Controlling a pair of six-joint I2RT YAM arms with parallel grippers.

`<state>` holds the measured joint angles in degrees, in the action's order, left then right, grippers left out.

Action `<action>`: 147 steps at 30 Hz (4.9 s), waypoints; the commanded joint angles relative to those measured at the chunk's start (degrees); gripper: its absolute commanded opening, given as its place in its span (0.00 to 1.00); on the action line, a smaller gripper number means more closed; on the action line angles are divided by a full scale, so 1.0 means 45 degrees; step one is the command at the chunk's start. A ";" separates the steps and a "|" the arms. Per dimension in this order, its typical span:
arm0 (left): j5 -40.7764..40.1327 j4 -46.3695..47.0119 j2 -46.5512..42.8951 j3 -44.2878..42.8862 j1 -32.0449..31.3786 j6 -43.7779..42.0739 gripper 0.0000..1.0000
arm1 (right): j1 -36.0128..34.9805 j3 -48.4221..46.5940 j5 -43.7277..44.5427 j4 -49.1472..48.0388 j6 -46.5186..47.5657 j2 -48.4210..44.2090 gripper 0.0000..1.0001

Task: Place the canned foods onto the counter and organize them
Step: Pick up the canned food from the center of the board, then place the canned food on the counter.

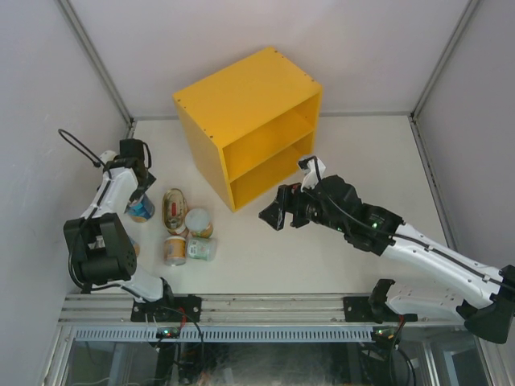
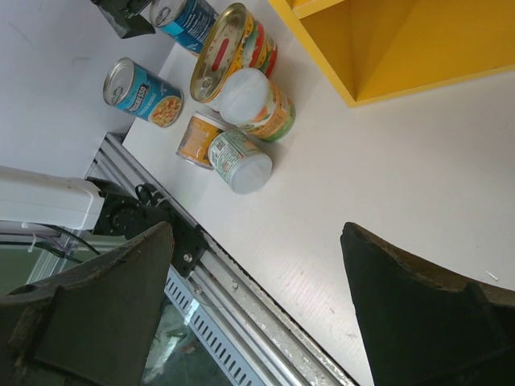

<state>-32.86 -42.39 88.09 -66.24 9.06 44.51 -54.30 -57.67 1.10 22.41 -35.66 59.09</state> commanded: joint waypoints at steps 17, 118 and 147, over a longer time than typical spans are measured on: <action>0.0509 0.0871 0.0482 -0.0740 0.0297 -0.1076 0.81 | 0.0544 0.0044 -0.0464 -0.0593 0.0292 0.0143 0.84; -0.2012 0.0958 -0.3478 -1.1439 -0.7858 -0.5736 0.00 | 0.0554 -0.1754 0.1286 0.0678 0.0499 -0.0538 0.82; -0.3037 0.2619 0.0544 -1.4802 -1.0827 -0.7741 0.00 | 0.0952 -0.1735 0.1770 0.0922 0.1124 -0.1314 0.82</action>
<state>-45.15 -41.56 90.17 -125.62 -38.76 11.68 -51.18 -63.22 8.45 28.14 -32.71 54.63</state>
